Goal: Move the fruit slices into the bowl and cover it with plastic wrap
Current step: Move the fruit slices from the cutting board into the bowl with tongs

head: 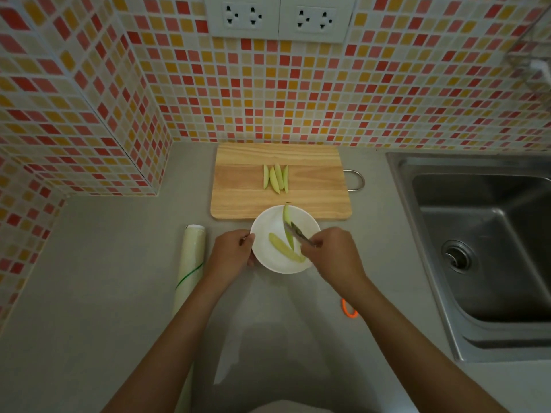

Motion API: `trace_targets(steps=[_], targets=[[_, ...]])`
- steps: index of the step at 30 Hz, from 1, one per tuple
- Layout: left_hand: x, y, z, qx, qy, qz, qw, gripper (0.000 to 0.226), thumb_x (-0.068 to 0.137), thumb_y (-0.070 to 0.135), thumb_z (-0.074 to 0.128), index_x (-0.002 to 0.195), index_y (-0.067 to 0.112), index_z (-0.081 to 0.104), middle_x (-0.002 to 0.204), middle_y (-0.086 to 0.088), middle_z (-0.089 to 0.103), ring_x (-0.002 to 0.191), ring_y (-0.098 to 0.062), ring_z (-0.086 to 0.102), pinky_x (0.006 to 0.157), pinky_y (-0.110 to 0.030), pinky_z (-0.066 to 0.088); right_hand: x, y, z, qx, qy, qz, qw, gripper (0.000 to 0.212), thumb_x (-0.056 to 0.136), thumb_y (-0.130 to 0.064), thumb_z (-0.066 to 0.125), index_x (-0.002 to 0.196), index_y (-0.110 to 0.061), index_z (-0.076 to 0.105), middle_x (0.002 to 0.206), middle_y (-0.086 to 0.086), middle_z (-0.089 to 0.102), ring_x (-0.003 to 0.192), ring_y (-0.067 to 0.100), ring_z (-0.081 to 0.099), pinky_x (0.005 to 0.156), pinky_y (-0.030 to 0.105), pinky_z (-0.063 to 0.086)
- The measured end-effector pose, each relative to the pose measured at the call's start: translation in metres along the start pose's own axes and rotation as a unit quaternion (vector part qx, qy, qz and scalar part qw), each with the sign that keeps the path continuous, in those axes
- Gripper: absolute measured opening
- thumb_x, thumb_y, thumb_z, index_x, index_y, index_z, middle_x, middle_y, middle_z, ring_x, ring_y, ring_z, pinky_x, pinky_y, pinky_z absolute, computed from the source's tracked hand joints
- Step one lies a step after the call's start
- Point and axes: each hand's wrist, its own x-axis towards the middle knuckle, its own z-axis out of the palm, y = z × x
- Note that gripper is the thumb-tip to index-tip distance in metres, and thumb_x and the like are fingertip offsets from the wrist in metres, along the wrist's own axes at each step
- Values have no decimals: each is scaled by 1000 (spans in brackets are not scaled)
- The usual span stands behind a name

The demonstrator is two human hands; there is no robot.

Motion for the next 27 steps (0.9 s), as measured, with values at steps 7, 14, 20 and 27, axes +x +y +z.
trace_targets(steps=[7, 14, 20, 27], targets=[[1, 1, 1, -11, 1, -6, 1000, 29, 96, 17, 48, 83, 5, 71, 67, -17, 71, 64, -28, 68, 78, -46, 57, -10, 0, 4, -91, -4, -7, 996, 29, 78, -28, 64, 62, -4, 61, 52, 4, 44, 58, 26, 54, 52, 28, 37], [1, 0, 1, -8, -3, -6, 1000, 30, 96, 17, 46, 86, 3, 70, 69, -18, 71, 67, -30, 69, 79, -47, 56, 66, -23, -10, -101, 58, -17, 993, 40, 82, -25, 65, 55, -17, 36, 56, -4, 38, 60, 20, 48, 43, 25, 23], [1, 1, 0, -6, -4, -7, 1000, 29, 96, 18, 47, 84, 8, 70, 68, -15, 71, 62, -27, 68, 76, -44, 57, 103, -43, 11, -183, 12, -33, 982, 9, 82, -13, 62, 76, -10, 57, 90, 7, 66, 89, 29, 65, 59, 28, 35], [2, 0, 0, -7, -2, -8, 1000, 29, 96, 18, 47, 83, 6, 70, 67, -16, 71, 61, -26, 68, 76, -44, 56, 118, -47, 19, -171, 37, -14, 985, 12, 85, -3, 58, 94, -4, 65, 103, 13, 68, 95, 31, 65, 64, 29, 38]])
